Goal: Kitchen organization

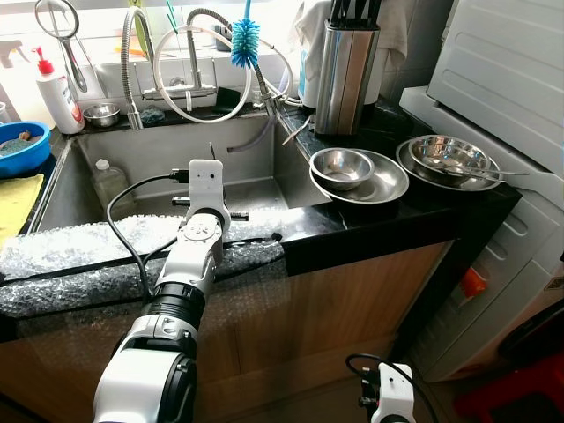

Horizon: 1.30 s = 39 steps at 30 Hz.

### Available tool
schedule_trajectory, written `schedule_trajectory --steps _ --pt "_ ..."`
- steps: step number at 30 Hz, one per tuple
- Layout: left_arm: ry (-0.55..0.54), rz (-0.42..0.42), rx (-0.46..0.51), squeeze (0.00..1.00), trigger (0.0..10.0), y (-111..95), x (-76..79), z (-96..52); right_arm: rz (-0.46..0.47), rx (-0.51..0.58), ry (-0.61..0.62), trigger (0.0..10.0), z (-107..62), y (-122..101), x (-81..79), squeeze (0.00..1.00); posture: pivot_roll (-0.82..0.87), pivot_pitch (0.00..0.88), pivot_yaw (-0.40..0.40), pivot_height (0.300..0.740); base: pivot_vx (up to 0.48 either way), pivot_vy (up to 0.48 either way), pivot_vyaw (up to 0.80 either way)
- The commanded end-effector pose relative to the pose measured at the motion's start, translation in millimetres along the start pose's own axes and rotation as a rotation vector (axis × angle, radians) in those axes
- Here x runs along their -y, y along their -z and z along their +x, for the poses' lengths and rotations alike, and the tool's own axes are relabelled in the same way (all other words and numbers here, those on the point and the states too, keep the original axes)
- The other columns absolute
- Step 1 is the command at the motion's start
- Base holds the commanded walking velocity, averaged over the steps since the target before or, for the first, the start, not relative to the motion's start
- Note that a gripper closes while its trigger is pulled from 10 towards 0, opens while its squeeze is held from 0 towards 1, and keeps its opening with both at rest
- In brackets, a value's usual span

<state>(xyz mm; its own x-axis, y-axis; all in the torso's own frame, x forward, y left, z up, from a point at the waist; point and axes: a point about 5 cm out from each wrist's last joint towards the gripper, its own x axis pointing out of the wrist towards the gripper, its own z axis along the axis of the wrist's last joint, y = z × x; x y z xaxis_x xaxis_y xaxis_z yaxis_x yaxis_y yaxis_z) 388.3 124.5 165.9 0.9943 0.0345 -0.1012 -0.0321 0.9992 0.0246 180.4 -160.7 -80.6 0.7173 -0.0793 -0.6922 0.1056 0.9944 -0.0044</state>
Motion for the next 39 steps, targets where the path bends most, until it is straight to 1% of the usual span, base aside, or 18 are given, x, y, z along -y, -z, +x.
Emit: schedule_trajectory --steps 1,13,16,17,18,19,24,25,27,28,29,30,32,33,36,39 --pt "0.002 -0.007 -0.008 1.00 10.0 -3.4 1.5 1.6 0.011 -0.004 0.002 10.0 1.1 -1.6 2.2 0.00 -0.11 0.003 -0.020 0.740 0.000 0.000 0.00" --pt "0.003 -0.016 0.000 1.00 10.0 -3.5 3.0 0.7 0.017 -0.009 -0.007 10.0 2.6 -3.8 2.7 0.00 -0.11 0.004 -0.021 0.740 0.000 0.000 0.00" --pt "0.001 -0.029 0.031 1.00 10.0 -8.3 2.0 0.6 0.012 -0.011 -0.009 10.0 2.8 -4.0 2.7 0.00 -0.11 0.003 -0.021 0.740 0.000 0.000 0.00" --pt "0.015 -0.054 0.079 0.60 10.0 -14.8 1.9 -0.2 0.015 -0.008 -0.009 10.0 3.0 -4.7 2.8 0.00 -0.10 0.002 -0.022 0.740 0.000 0.000 0.00" --pt "0.017 -0.060 0.100 0.10 10.0 -17.7 1.4 -0.6 0.017 -0.005 -0.009 10.0 3.0 -5.0 2.8 0.00 -0.10 0.003 -0.021 0.740 0.000 0.000 0.00" --pt "0.025 -0.078 0.159 0.00 10.0 -25.1 -0.3 -2.5 0.028 0.011 -0.009 10.0 3.6 -7.9 3.2 0.00 -0.10 0.003 -0.021 0.740 0.000 0.000 0.00" --pt "0.021 -0.118 0.302 0.00 10.0 -41.6 -8.0 -9.6 0.044 0.067 -0.012 10.0 5.9 -18.7 2.9 0.00 -0.11 0.004 -0.020 0.740 0.000 0.000 0.00" --pt "0.002 -0.149 0.360 0.00 10.0 -47.7 -15.3 -14.5 0.051 0.110 -0.020 10.0 7.9 -28.1 -0.3 0.00 -0.11 0.004 -0.020 0.740 0.000 0.000 0.00" --pt "-0.013 -0.153 0.390 0.00 10.0 -50.0 -20.5 -17.7 0.054 0.140 -0.022 10.0 9.2 -34.9 -1.2 0.00 -0.11 0.004 -0.020 0.740 0.000 0.000 0.00" --pt "-0.016 -0.140 0.408 0.00 10.0 -50.4 -23.8 -20.3 0.041 0.166 -0.016 10.0 9.9 -40.2 -0.5 0.00 -0.11 0.001 -0.021 0.740 0.000 0.000 0.00" --pt "-0.016 -0.140 0.408 0.00 10.0 -50.4 -23.8 -20.3 0.041 0.166 -0.016 10.0 9.9 -40.2 -0.5 0.00 -0.11 0.001 -0.021 0.740 0.000 0.000 0.00" --pt "-0.021 -0.128 0.436 0.00 10.0 -51.1 -29.7 -24.8 0.028 0.215 -0.013 10.0 10.7 -49.4 0.4 0.00 -0.10 0.000 -0.021 0.740 0.000 0.000 0.00" --pt "-0.026 -0.113 0.468 0.00 10.0 -50.9 -37.9 -31.3 0.015 0.266 -0.005 10.0 11.3 -59.3 1.6 0.00 -0.11 0.000 -0.021 0.740 0.000 0.000 0.00" --pt "-0.035 -0.088 0.490 0.00 10.0 -49.1 -46.5 -37.6 0.007 0.298 0.001 10.0 11.4 -65.4 2.7 0.00 -0.11 0.000 -0.020 0.740 0.000 0.000 0.00" --pt "-0.047 -0.042 0.496 0.00 10.0 -40.7 -60.3 -47.8 0.003 0.367 0.003 10.0 10.7 -76.8 2.7 0.00 -0.11 0.000 -0.019 0.740 0.000 0.000 0.00" --pt "-0.058 -0.008 0.488 0.00 10.0 -33.2 -69.2 -55.2 0.009 0.433 0.002 10.0 8.7 -86.4 1.5 0.00 -0.11 0.000 -0.020 0.740 0.000 0.000 0.00"
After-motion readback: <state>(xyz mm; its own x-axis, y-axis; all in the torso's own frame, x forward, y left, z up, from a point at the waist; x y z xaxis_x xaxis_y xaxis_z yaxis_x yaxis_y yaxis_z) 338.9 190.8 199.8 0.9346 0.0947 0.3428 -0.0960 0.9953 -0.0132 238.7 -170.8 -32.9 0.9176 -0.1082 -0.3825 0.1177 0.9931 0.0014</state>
